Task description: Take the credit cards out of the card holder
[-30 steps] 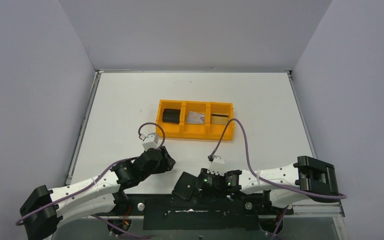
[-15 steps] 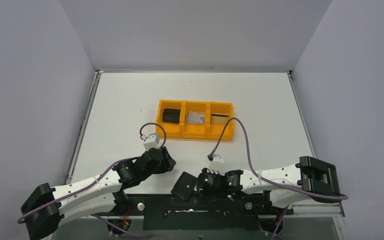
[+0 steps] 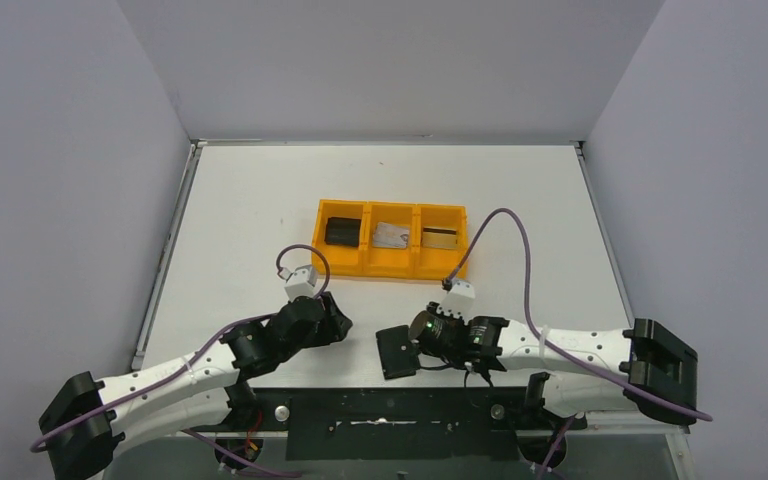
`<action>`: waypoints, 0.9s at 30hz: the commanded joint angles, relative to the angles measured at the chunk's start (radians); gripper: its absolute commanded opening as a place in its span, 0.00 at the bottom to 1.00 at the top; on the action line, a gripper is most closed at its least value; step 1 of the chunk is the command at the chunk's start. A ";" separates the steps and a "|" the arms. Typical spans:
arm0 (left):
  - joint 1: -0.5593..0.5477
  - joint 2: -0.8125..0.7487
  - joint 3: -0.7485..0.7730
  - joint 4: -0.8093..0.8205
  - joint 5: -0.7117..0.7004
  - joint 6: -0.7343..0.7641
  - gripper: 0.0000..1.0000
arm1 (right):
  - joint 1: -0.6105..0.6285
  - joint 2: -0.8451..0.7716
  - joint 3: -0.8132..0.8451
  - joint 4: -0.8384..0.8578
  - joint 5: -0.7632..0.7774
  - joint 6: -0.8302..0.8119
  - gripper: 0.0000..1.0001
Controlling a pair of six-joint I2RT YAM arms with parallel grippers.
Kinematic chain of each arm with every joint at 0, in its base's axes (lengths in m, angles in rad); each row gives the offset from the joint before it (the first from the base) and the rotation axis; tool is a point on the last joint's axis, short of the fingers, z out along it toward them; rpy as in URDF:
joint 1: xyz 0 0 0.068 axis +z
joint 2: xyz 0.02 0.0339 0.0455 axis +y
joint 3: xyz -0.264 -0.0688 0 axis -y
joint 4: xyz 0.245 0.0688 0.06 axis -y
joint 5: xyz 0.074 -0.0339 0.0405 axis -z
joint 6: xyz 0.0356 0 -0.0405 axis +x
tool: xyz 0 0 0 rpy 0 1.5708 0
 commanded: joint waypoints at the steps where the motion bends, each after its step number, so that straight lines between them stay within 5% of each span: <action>1: 0.000 -0.003 0.021 0.054 0.008 0.021 0.46 | -0.035 -0.083 -0.060 0.018 0.015 -0.086 0.21; 6: 0.000 0.055 0.035 0.115 0.057 0.054 0.47 | -0.042 -0.147 -0.145 0.119 -0.052 -0.103 0.44; 13: -0.002 0.155 0.084 0.131 0.097 0.083 0.47 | -0.057 -0.124 -0.145 0.158 -0.074 -0.135 0.51; 27: -0.001 0.129 0.055 0.129 0.099 0.072 0.47 | -0.092 -0.049 -0.096 0.142 -0.080 -0.173 0.04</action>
